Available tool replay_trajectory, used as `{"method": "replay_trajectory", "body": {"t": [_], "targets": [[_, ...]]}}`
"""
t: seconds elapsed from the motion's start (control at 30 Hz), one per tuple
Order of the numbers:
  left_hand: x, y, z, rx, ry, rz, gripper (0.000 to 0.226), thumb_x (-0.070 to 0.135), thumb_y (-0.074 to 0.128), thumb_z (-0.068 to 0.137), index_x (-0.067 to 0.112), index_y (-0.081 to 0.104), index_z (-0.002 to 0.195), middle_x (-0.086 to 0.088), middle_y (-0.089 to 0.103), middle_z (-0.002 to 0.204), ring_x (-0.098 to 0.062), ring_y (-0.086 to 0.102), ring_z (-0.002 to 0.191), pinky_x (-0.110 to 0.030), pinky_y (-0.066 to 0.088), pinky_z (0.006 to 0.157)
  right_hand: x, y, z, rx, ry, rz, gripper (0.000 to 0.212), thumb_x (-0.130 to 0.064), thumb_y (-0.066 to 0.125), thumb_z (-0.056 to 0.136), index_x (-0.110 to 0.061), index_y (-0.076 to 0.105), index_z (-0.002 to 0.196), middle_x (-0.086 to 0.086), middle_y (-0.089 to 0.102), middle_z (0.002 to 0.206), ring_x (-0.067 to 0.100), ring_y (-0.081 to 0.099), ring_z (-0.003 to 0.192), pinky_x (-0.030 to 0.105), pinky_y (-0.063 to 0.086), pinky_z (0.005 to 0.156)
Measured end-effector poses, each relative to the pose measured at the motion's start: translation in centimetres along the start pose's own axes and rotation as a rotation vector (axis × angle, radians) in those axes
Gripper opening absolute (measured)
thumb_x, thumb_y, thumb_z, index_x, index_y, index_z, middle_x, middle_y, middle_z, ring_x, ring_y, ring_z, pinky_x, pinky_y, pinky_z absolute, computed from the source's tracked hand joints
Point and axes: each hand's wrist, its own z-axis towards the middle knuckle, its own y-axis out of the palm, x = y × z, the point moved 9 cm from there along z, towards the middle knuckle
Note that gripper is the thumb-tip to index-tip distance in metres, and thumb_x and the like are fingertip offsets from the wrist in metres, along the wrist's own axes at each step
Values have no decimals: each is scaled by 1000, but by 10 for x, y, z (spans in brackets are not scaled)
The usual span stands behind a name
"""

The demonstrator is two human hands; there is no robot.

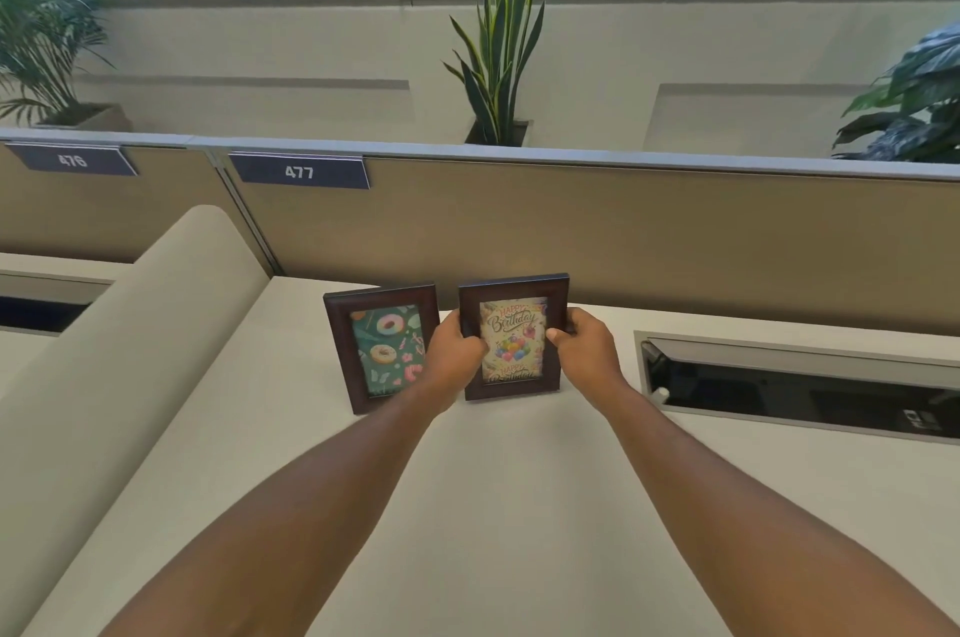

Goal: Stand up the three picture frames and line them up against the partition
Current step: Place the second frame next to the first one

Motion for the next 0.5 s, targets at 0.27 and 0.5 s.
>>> {"method": "replay_trajectory", "body": {"t": [0.27, 0.5], "targets": [[6, -6, -34, 149, 154, -10, 73, -5, 61, 85, 22, 35, 147, 2, 59, 127, -13, 59, 118, -35, 55, 94, 6, 2, 6, -1, -2, -18, 16, -17, 56, 96, -18, 62, 111, 0, 67, 104, 19, 63, 97, 26, 52, 67], [-9, -79, -101, 668, 385, 102, 59, -11, 62, 81, 3, 44, 135, -14, 49, 130, -29, 50, 124, -49, 50, 102, 3, 10, 7, -2, -9, -23, 19, -19, 55, 97, -18, 62, 115, -2, 65, 106, 18, 60, 98, 28, 53, 71]]}}
